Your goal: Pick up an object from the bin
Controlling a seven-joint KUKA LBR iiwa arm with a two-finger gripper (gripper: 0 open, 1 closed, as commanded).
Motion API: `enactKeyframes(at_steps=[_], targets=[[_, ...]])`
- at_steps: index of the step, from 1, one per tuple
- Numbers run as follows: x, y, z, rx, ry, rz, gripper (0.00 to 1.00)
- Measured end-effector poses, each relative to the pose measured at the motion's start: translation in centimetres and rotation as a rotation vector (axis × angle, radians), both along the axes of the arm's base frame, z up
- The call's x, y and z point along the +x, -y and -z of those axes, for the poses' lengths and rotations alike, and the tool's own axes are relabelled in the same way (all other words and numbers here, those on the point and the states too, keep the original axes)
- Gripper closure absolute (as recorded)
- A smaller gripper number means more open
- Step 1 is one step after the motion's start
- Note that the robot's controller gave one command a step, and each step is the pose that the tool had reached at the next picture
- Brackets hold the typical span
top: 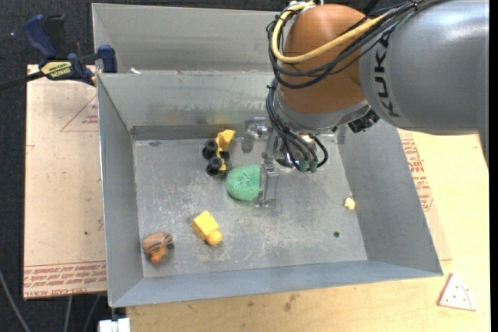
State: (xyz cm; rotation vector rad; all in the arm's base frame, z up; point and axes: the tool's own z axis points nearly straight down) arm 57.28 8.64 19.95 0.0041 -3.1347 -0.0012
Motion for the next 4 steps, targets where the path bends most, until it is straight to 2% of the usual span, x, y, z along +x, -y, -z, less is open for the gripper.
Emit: enactKeyframes(at_steps=[1, 2, 3, 4], targets=[[0.2, 0.0, -0.4, 0.001, 0.008, 0.002, 0.0], [2.8, 1.8, 4.8, 0.001, 0.016, -0.049, 0.0], [3.4, 2.1, 9.5, 0.0, 0.009, 0.001, 0.0], [4.4, 3.3, 13.0, 0.0, 0.008, 0.223, 1.0]])
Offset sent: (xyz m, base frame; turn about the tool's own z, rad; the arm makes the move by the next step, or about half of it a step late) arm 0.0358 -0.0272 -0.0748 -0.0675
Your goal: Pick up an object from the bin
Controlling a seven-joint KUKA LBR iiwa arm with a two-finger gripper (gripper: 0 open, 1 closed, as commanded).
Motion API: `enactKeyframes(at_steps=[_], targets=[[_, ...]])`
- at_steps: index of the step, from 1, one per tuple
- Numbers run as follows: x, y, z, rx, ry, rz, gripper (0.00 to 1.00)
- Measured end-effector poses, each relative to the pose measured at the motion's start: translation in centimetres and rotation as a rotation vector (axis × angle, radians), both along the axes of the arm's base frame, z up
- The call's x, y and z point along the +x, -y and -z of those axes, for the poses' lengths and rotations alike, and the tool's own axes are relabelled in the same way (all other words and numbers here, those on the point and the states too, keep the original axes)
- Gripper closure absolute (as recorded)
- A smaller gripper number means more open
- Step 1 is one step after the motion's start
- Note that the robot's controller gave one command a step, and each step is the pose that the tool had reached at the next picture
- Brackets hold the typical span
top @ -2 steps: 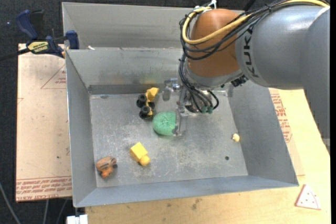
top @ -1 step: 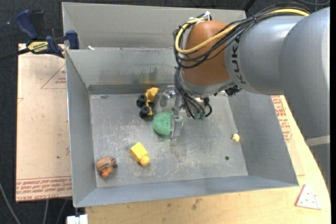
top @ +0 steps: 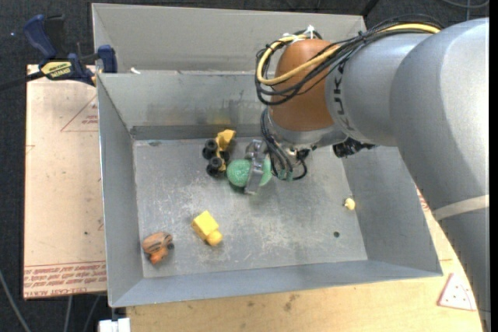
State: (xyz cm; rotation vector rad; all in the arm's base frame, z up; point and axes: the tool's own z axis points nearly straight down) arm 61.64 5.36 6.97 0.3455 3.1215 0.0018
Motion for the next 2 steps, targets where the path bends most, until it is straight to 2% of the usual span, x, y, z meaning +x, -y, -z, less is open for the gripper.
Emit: enactKeyframes(at_steps=[1, 2], targets=[[0.0, 0.0, 0.0, 0.0, 0.0, 0.0, 1.0], [3.9, -1.3, -14.5, 0.0, 0.004, -0.01, 1.0]])
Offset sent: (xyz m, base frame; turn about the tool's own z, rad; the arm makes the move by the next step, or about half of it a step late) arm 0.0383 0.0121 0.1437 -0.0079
